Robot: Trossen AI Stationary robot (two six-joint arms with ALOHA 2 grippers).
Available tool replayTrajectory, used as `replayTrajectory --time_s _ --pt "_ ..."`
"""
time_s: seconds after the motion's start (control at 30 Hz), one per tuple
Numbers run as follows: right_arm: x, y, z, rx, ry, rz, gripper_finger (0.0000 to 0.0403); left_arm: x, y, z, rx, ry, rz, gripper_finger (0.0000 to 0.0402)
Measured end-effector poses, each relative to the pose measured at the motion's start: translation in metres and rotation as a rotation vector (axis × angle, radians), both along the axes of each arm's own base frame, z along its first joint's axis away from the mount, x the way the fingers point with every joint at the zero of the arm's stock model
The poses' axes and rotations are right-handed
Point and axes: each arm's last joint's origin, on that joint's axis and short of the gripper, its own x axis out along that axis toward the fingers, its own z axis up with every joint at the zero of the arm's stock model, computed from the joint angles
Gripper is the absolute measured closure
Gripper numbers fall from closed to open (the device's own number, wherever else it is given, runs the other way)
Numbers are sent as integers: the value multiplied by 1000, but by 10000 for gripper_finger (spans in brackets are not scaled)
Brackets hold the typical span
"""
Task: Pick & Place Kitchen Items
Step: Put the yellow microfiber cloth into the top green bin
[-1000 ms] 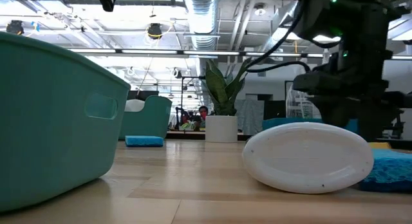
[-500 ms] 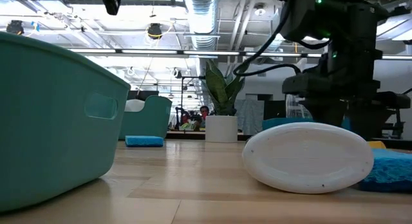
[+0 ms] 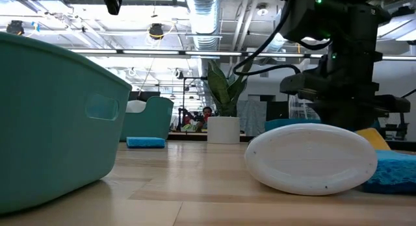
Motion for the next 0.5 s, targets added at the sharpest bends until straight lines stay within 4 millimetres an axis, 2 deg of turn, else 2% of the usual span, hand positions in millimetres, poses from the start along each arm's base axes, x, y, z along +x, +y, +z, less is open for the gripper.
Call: replayTrajectory --time_s 0.13,0.3,0.5 --pt "3 2 1 6 -42 5 394 0 0 0 1 0 0 296" --pt "9 6 10 29 -165 9 398 0 0 0 2 1 -14 296" --pt "15 5 44 -20 -416 -28 400 0 -1 -2 3 19 -32 296"
